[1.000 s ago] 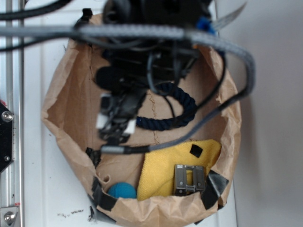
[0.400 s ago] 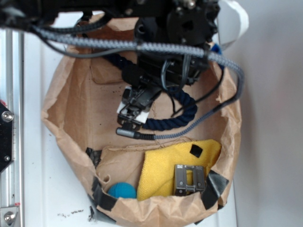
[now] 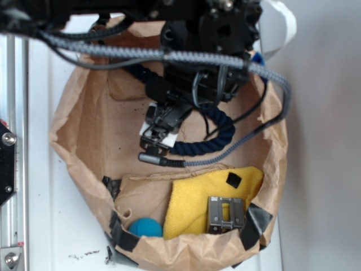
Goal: Grab the blue rope.
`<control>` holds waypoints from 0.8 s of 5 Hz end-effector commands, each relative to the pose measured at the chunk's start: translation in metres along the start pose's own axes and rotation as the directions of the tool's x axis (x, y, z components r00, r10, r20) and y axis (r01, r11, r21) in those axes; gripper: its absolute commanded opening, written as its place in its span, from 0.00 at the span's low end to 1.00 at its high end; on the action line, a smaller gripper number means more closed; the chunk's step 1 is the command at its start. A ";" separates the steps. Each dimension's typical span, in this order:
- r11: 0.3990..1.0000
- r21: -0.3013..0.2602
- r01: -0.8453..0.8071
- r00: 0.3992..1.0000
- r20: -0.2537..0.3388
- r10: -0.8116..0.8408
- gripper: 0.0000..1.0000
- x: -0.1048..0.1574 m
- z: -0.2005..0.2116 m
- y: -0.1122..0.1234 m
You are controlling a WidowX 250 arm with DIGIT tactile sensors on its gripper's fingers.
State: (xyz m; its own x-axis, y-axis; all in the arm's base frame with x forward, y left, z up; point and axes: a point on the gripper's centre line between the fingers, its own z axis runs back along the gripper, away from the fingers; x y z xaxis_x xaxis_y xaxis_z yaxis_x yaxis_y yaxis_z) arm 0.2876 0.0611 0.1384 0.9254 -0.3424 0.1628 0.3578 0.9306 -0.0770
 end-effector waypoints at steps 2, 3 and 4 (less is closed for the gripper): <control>0.994 0.078 0.076 0.993 0.087 -0.083 1.00 0.006 -0.029 0.002; 0.980 0.186 0.072 0.996 0.033 -0.079 1.00 0.010 -0.055 0.008; 0.954 0.287 0.087 0.994 0.041 -0.102 1.00 0.016 -0.075 0.023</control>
State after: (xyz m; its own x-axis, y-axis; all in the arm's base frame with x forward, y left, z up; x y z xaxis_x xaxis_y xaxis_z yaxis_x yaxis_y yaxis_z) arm 0.3071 0.0744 0.0528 0.8945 -0.4137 0.1696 0.3829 0.9046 0.1871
